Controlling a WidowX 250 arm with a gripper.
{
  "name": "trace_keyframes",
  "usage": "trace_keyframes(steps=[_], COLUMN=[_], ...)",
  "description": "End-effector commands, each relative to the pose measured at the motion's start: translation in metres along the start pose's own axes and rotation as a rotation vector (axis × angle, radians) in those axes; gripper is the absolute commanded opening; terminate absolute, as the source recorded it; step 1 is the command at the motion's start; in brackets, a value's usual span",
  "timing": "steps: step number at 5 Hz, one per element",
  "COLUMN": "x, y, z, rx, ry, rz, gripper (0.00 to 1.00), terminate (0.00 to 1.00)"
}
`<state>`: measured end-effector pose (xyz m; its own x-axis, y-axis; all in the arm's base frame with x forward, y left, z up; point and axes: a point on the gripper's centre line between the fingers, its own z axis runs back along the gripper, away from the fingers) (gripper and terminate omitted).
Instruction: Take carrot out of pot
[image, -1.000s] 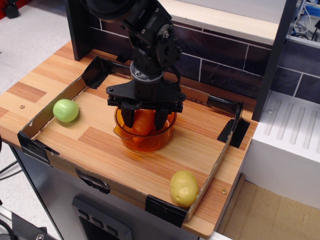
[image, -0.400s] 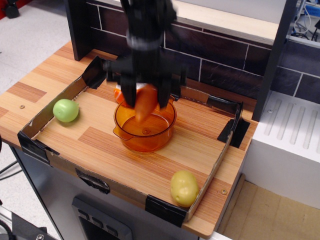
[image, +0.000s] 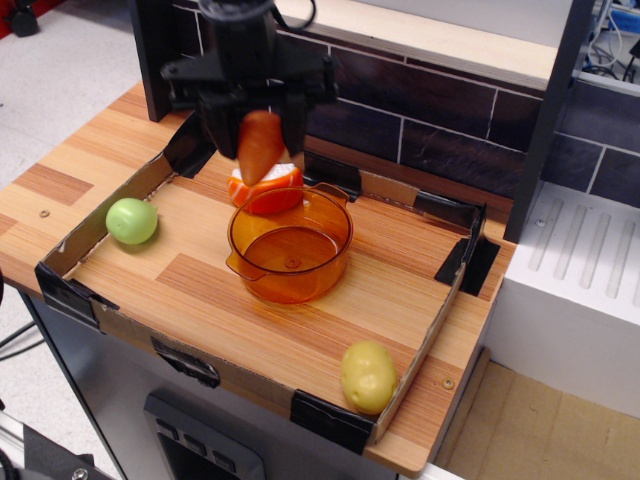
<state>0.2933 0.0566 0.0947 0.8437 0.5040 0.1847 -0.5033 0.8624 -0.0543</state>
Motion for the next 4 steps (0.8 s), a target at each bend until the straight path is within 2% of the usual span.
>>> trace_keyframes(steps=[1, 3, 4], x=[0.021, 0.028, 0.031], y=[0.040, 0.059, 0.060], z=[-0.008, -0.031, -0.037], rx=[0.073, 0.143, 0.154], ry=[-0.015, -0.014, -0.009], rz=[0.019, 0.059, 0.079], gripper=[0.00, 0.00, 0.00], terminate=[0.00, 0.00, 0.00])
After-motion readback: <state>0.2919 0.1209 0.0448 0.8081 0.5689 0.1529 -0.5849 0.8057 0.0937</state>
